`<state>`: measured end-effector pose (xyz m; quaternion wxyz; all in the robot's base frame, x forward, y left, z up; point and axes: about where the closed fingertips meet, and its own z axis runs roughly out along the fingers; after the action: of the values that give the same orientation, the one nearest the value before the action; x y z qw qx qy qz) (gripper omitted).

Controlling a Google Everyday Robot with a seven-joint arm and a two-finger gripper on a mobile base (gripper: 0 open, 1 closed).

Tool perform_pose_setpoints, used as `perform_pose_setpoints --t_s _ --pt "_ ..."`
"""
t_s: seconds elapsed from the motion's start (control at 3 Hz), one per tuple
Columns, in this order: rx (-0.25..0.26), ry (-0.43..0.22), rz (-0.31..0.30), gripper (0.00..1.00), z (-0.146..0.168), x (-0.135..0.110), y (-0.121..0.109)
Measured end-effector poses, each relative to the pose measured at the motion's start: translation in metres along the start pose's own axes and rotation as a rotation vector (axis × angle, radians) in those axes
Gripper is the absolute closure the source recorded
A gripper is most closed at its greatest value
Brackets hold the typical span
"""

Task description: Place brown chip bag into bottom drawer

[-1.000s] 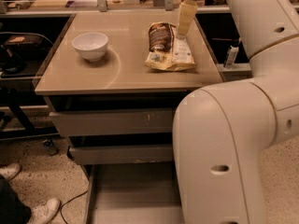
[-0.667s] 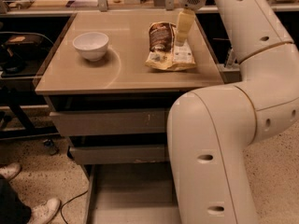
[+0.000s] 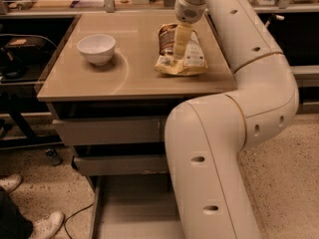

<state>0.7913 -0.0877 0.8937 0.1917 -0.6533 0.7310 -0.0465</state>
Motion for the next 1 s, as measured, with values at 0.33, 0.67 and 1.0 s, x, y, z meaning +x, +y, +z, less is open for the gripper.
perform_pose_setpoints --t_s 0.33,0.67,1.0 --pt "-0.040 -0.005 -0.048 0.00 0.025 -0.013 0.005" --pt "-0.081 0.002 -0.081 0.00 0.051 -0.011 0.012" --pt "-0.095 0.003 -0.108 0.19 0.067 -0.002 0.012"
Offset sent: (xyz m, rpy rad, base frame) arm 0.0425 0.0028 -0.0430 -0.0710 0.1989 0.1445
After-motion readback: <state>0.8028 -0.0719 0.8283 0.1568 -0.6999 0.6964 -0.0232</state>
